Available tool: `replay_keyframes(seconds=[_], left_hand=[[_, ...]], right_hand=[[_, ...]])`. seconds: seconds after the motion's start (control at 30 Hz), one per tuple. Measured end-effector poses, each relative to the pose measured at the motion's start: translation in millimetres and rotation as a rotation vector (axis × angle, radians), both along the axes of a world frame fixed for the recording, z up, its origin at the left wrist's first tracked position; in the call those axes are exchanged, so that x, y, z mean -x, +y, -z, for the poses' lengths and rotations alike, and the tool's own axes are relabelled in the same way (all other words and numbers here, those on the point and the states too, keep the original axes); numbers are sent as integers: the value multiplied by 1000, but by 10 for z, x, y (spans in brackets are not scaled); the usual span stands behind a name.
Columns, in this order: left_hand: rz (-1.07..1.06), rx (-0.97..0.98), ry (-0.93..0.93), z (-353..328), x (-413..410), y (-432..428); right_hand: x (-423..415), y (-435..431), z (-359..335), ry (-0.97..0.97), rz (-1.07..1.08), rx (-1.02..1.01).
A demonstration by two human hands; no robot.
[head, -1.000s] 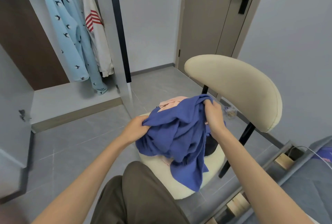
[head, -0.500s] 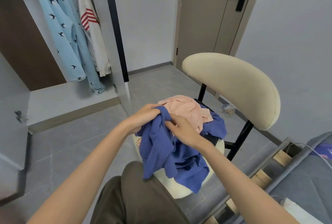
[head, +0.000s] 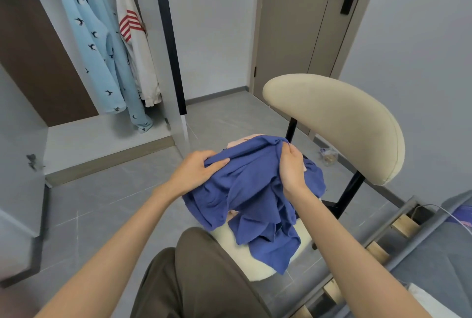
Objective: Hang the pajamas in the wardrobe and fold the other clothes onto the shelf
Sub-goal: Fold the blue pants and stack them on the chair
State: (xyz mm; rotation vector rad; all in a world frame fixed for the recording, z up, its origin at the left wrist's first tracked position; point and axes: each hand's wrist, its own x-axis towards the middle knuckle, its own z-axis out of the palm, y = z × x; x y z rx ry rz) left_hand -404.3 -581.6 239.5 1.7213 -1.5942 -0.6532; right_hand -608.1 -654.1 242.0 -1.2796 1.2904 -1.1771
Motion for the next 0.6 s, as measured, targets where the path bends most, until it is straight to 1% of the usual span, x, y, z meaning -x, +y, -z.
replay_keyframes(seconds=[0.07, 0.1, 0.2, 0.27, 0.3, 0.4, 0.53, 0.6], left_hand=[[-11, 11, 12, -20, -3, 14], [-13, 24, 57, -34, 6, 20], [-95, 67, 290, -121, 30, 12], [-155, 63, 420, -188, 44, -31], [-169, 45, 446, -214, 56, -57], [-161, -26, 498, -273, 107, -120], [-199, -77, 719, -329, 134, -186], [-215, -86, 848, -372, 143, -202]], right_hand=[[19, -21, 73, 15, 36, -31], [35, -28, 117, 55, 41, -36], [48, 3, 232, 259, -56, -35], [27, 58, 271, 392, -137, 48], [5, 92, 265, 413, -184, 110], [-68, 230, 177, 363, -370, 274], [-99, 432, 59, 144, -507, 270], [-120, 526, 27, 174, -608, 272]])
